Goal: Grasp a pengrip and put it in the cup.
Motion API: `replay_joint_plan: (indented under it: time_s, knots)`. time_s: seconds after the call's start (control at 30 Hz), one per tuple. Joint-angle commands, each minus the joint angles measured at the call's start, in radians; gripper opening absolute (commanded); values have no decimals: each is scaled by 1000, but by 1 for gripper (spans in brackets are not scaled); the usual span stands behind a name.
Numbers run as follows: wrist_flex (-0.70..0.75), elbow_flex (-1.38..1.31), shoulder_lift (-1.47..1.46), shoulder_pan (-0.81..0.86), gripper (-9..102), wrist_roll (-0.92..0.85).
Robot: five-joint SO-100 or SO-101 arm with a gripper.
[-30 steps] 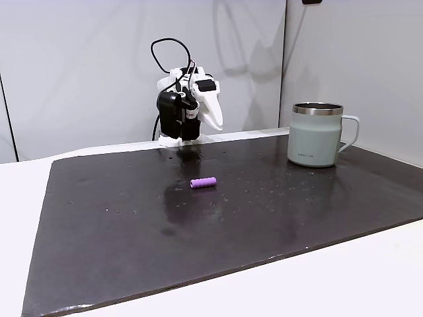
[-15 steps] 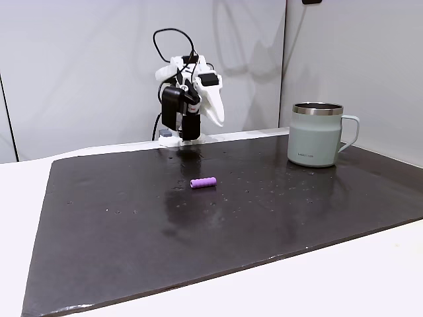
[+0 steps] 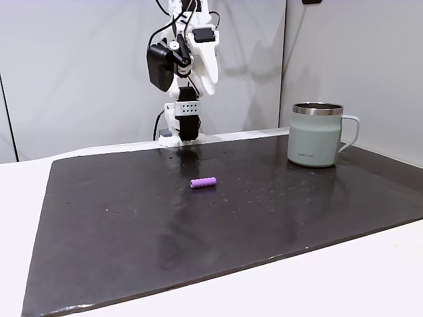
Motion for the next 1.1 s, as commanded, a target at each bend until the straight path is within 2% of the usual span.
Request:
replay_joint_plan:
  time_s: [0.0,0.17,0.43,1.07]
  knots:
    - [126,-261,-186,29,25,15]
    - [215,-387,-364,44,34,17]
    - [241,-451,-558,44,35,21]
    - [25,-400,-847,107,32,-40]
